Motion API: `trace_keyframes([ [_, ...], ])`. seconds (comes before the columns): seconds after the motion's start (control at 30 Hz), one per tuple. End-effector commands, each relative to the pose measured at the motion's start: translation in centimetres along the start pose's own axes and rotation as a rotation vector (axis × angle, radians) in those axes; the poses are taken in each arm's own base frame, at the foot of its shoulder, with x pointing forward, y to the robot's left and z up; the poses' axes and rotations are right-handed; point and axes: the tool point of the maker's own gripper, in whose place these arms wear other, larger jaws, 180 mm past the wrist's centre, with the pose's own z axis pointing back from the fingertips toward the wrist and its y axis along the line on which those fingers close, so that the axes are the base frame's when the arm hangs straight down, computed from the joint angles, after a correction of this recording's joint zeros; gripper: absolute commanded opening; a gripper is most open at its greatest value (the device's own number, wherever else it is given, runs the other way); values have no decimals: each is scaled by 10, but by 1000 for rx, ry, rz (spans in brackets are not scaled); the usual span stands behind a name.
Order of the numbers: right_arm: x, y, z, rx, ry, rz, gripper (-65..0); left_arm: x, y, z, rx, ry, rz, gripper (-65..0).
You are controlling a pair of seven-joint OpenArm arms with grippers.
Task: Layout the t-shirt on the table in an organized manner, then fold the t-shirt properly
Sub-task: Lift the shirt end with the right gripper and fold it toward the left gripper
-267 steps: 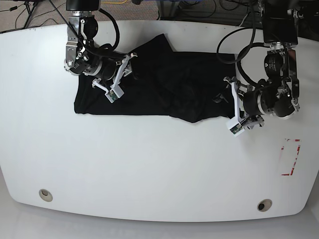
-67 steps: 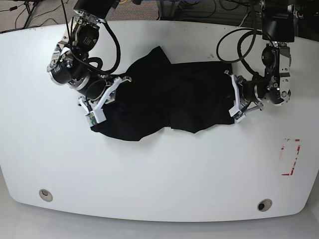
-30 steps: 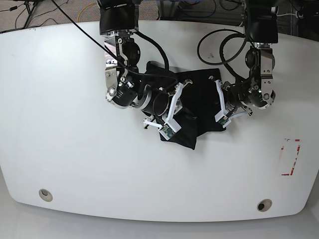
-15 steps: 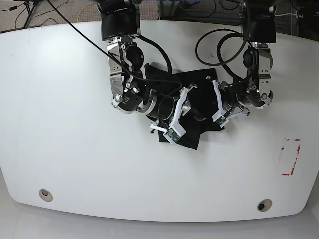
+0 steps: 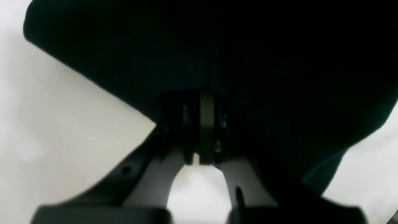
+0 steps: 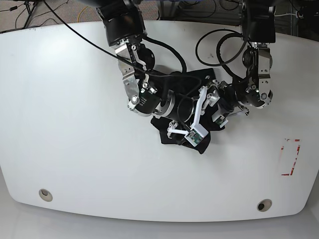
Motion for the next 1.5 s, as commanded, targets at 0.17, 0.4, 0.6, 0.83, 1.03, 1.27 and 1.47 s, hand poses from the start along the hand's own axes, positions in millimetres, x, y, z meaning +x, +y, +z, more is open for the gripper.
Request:
trace_keyframes([
  [0.17, 25, 16, -7, 28, -35, 106, -52, -36, -18, -9, -63, 138, 28, -629],
  [0.4, 19, 13, -12, 5, 10, 171, -52, -23, -14, -2, -90, 70, 66, -628],
  [0.6, 9, 1, -6, -16, 45, 191, -52, -12, 0, 6, -81, 8, 123, -626],
  [0.83, -2, 0, 2, -8, 65, 228, -52, 0, 11, 16, -85, -72, 184, -576],
  [1.03, -3, -1, 5, -11, 65, 233, -52, 17, 12, 28, -102, -150, 181, -432],
  [1.27, -14, -3, 8, -16, 87, 224, -52, 42, 9, 52, -145, -268, 161, -271],
  [1.47, -20, -10, 13, -31, 102, 227, -52, 53, 14, 72, -184, -345, 162, -222],
])
